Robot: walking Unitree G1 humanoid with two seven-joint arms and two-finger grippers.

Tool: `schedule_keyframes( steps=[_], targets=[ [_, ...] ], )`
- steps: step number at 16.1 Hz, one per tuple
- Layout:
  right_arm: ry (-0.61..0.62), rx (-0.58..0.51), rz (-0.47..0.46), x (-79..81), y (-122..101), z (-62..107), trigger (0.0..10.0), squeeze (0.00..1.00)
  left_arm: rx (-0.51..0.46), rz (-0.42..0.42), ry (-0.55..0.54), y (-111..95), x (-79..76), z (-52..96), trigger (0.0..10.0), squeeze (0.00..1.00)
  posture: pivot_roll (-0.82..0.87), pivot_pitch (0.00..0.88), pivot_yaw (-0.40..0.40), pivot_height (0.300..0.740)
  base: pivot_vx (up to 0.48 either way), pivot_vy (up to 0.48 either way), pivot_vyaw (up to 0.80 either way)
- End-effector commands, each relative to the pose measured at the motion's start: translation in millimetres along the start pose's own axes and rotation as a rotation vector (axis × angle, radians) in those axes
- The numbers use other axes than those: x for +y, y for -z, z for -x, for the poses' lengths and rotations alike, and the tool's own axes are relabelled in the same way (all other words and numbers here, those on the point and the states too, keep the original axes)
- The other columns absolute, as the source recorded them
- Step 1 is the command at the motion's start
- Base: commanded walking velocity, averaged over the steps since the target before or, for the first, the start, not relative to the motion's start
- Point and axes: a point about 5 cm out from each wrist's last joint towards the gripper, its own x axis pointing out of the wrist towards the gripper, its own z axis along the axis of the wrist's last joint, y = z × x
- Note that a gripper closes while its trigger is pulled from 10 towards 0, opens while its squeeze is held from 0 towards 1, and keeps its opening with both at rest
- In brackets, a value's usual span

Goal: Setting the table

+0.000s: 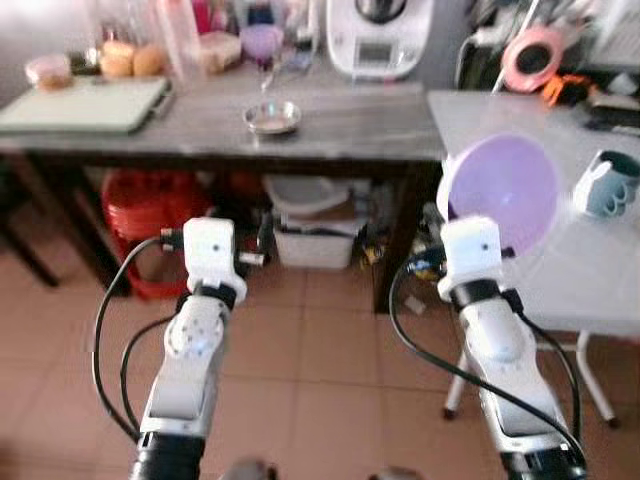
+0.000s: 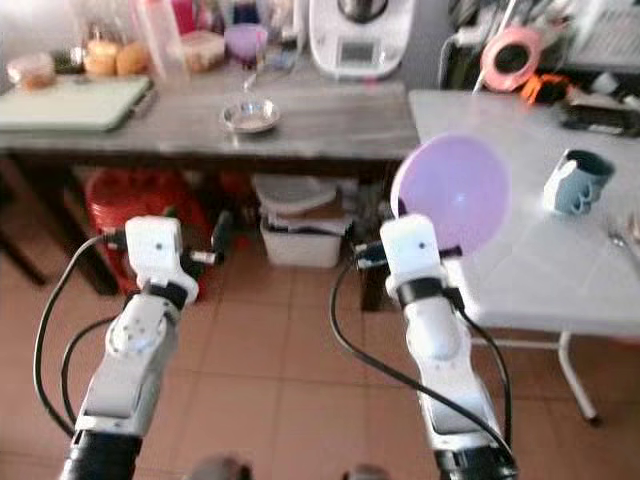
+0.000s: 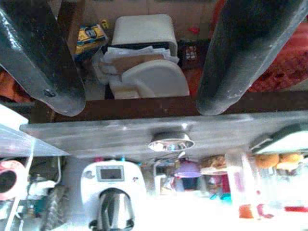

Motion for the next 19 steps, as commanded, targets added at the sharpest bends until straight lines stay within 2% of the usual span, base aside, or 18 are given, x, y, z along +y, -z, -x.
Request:
schedule_keyframes(
  steps=[1, 4, 15, 19],
  targets=[
    [0.003, -0.033, -0.011, 1.9, -7.7, -6.1, 10.0, 0.0, 0.002, -0.016, -0.009, 0.5, 6.3, -1.4, 10.0, 0.0, -0.01, 0.0, 0.017, 0.74, 0.349, 0.33, -0.49],
    [0.001, -0.038, -0.015, 1.4, -8.2, -9.2, 10.0, 0.0, -0.006, -0.029, 0.003, -0.4, 4.0, -1.8, 10.0, 0.0, 0.0, 0.0, 0.016, 0.74, 0.386, 0.282, -0.31],
    [-0.042, -0.056, -0.006, 9.0, -10.3, -8.4, 10.0, 0.0, 0.005, -0.034, 0.013, 0.8, 2.0, -0.1, 10.0, 0.0, 0.0, 0.0, 0.02, 0.74, 0.477, 0.0, 0.0],
    [-0.051, -0.058, -0.009, 10.8, -10.9, -9.6, 10.0, 0.0, 0.007, -0.033, 0.019, 1.7, 0.3, 1.0, 10.0, 0.0, 0.0, 0.0, 0.019, 0.74, 0.48, 0.0, 0.52]
  ],
)
